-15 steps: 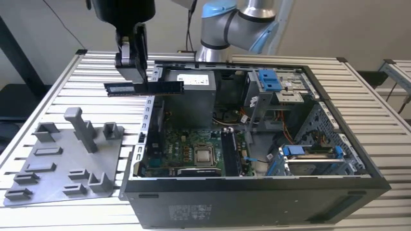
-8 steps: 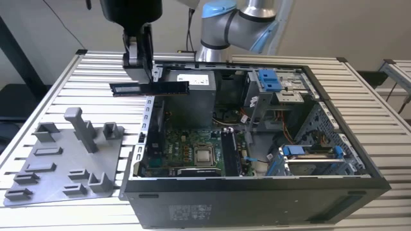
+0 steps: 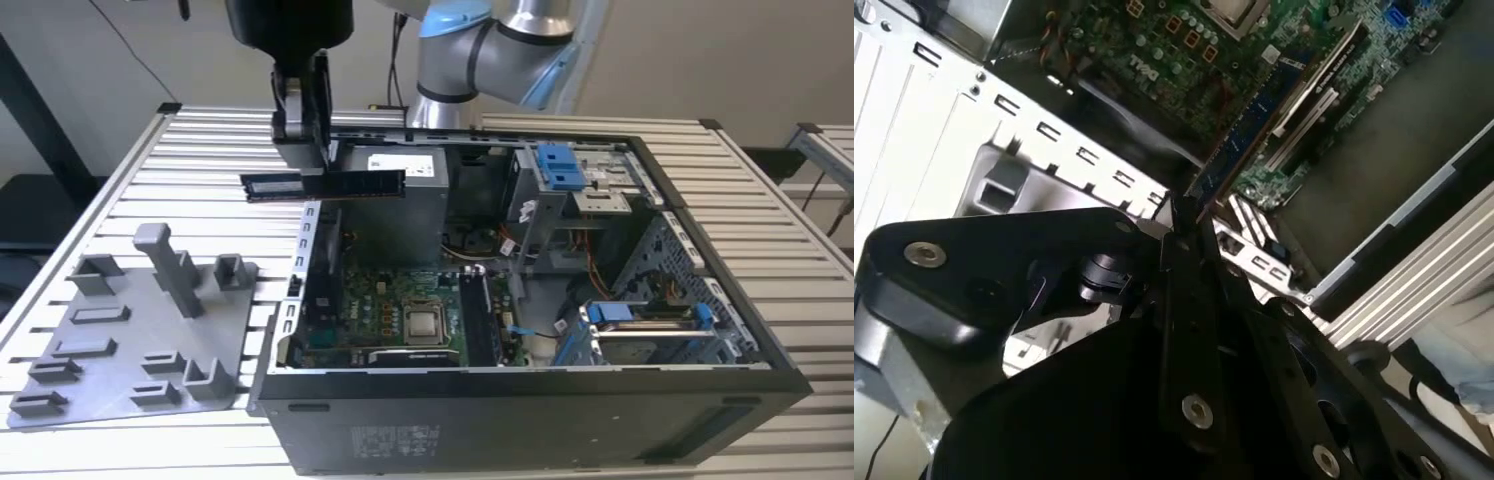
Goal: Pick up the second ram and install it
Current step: 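Pick up the second ram and move it above second insertion slot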
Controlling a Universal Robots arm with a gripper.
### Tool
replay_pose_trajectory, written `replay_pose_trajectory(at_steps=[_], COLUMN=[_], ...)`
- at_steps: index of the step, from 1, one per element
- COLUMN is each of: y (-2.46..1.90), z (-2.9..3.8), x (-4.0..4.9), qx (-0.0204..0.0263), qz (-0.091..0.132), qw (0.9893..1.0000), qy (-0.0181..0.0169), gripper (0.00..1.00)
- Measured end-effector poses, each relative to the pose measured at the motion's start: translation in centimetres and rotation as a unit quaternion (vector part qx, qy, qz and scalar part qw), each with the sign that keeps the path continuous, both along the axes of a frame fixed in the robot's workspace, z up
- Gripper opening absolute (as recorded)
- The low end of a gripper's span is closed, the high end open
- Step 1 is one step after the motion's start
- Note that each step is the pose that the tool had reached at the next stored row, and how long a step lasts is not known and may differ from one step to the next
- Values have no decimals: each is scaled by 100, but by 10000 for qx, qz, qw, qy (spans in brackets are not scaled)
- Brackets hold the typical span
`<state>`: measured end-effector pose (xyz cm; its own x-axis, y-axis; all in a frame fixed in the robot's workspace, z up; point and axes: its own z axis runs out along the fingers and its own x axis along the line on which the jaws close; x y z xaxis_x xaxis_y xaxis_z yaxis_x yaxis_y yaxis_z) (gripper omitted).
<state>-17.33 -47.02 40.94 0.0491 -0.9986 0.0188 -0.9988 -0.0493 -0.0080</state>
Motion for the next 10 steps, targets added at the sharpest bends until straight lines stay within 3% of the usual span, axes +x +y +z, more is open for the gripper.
replay_pose_trajectory(at_steps=[3, 10], y=[0, -14], z=[0, 0], x=[24, 231], qx=[0, 0], qz=[0, 0], qw=[10000, 10000], qy=[0, 5], gripper=[14, 14])
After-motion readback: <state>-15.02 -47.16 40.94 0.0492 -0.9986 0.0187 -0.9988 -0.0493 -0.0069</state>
